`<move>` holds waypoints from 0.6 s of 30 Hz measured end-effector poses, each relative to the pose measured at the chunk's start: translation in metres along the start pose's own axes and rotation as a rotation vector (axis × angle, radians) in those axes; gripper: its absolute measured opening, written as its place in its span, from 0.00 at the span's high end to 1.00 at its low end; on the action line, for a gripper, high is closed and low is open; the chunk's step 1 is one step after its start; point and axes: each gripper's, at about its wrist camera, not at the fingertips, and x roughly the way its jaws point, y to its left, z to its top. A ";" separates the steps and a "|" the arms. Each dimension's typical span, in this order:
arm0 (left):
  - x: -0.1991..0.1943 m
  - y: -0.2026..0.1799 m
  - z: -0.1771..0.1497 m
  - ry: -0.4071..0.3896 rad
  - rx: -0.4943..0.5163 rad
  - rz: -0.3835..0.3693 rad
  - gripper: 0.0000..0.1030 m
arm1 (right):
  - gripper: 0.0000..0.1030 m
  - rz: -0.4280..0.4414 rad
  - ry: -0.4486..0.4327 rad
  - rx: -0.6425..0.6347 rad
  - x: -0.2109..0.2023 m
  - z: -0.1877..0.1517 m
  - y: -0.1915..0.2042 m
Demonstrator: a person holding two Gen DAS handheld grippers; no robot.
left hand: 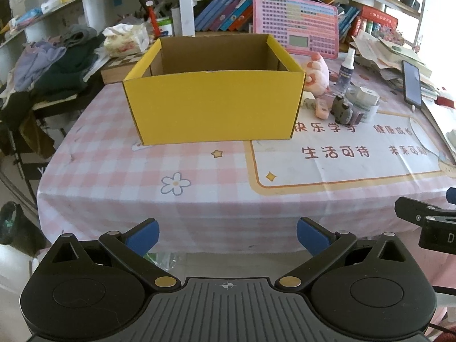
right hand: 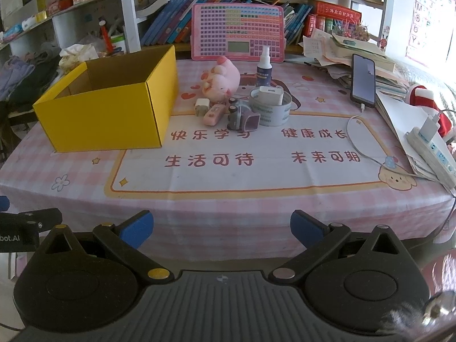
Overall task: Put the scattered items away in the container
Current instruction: 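Move both tools toward the cluster of items beside the pink plush pig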
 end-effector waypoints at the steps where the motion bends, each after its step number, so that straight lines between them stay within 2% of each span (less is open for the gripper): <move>1: 0.000 0.000 0.000 0.001 0.001 0.000 0.00 | 0.00 0.000 0.000 0.000 0.000 0.000 0.000; 18: 0.002 0.005 -0.001 0.015 -0.005 -0.001 0.00 | 0.00 0.026 0.008 -0.039 0.003 0.001 0.009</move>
